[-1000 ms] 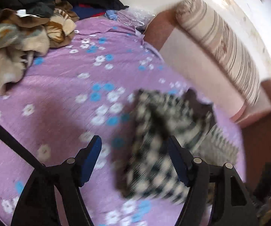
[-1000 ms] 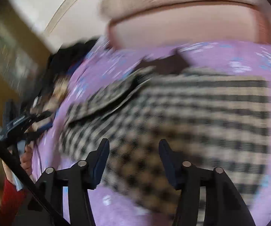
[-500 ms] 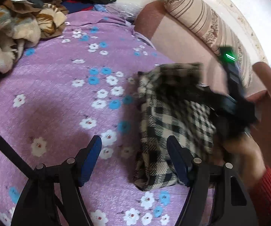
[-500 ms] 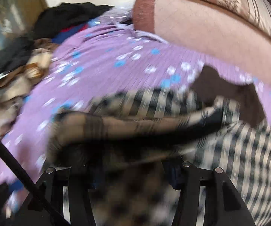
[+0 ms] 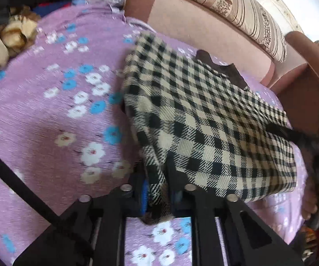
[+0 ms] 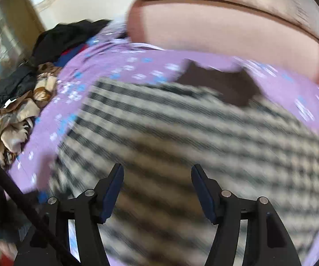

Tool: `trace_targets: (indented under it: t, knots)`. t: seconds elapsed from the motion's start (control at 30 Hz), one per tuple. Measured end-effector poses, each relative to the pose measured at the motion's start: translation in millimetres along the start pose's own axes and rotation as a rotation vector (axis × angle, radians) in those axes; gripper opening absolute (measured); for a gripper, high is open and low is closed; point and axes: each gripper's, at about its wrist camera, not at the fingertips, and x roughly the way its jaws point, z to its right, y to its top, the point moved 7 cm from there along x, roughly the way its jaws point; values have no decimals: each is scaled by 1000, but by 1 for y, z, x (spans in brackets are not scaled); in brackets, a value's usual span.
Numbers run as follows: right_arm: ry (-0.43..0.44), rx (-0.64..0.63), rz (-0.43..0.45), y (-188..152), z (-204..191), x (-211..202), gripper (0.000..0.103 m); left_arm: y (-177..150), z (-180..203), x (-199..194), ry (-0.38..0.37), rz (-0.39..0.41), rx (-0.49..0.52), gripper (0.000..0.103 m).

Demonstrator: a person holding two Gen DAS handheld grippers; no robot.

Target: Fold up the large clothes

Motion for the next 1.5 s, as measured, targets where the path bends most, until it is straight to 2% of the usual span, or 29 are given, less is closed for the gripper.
trace_targets:
  t: [0.03, 0.1, 0.2, 0.27, 0.33, 0.43, 0.5, 0.67, 0.7, 0.73, 0.77, 0.87, 0.93, 1.0, 1.07, 1.17, 1.37, 1.5]
  knots:
    - [-15, 28, 10, -12, 19, -12, 68, 0, -4, -8, 37, 11, 4, 6]
    - [-60, 100, 43, -42, 64, -40, 72, -1, -12, -19, 117, 42, 25, 7]
    - [-88, 250, 74, -88, 129, -77, 75, -9, -17, -22, 108, 31, 2, 7]
    - [-78, 368, 75, -119, 168, -94, 75, -9, -16, -23, 129, 49, 13, 8]
    - [-62, 448, 89, -143, 191, -106, 75, -10, -17, -25, 158, 70, 13, 13]
    - [-9, 501, 117, -164, 200, -112, 79, -13, -22, -36, 180, 109, -29, 21]
    - [22, 502, 124, -170, 198, -109, 80, -13, -26, -44, 172, 131, -58, 21]
    - [89, 506, 131, -174, 179, -87, 79, -14, -29, -65, 197, 205, -90, 27]
    - [107, 484, 128, -170, 173, -84, 73, -15, -29, -66, 200, 208, -94, 29]
    - [139, 461, 109, -166, 166, -79, 41, -18, -29, -67, 195, 204, -103, 29]
    - [155, 454, 88, -165, 160, -75, 24, -20, -28, -66, 187, 197, -106, 29]
    - [79, 474, 58, -173, 171, -70, 20, -23, -24, -66, 175, 187, -103, 29]
    - [85, 500, 81, -180, 179, -75, 21, -23, -20, -68, 169, 195, -95, 30]
    - [63, 520, 104, -186, 183, -86, 31, -23, -14, -68, 157, 197, -88, 32]
    - [24, 521, 131, -194, 185, -100, 48, -25, -8, -68, 148, 197, -81, 34]
    - [-10, 495, 184, -212, 181, -124, 57, -28, 4, -65, 137, 189, -57, 37]
    - [15, 521, 219, -250, 185, -137, 57, -39, 33, -60, 128, 169, -16, 40]
    - [59, 532, 258, -264, 187, -143, 57, -59, 50, -65, 125, 159, 10, 50]
